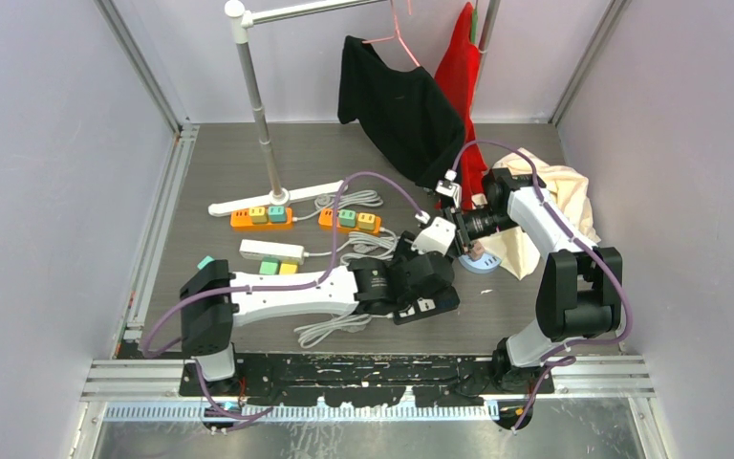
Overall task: Pull the plug off the socket
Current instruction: Place the plug at the center of the board.
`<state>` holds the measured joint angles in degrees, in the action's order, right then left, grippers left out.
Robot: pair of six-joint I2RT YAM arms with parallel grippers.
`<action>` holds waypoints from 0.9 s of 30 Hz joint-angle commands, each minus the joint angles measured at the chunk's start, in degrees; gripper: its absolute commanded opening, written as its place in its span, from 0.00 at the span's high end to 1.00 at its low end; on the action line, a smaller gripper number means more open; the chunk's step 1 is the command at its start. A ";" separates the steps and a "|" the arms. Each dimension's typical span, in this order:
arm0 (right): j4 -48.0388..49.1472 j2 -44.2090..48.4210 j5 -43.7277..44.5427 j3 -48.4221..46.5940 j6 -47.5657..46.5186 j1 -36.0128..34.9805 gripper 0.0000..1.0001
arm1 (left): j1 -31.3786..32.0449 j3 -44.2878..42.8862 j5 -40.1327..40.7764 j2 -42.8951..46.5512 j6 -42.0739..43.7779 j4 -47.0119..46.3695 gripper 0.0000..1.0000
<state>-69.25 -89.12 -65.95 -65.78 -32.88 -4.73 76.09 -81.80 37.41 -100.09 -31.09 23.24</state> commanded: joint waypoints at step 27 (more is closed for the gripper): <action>-8.53 2.64 -2.77 -0.78 -16.02 0.16 0.25 | -1.86 19.23 15.91 12.78 -5.36 0.79 1.00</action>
<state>-76.18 -88.73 -66.81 -65.65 -46.06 -4.64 74.61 -64.86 42.15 -91.48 -32.34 23.00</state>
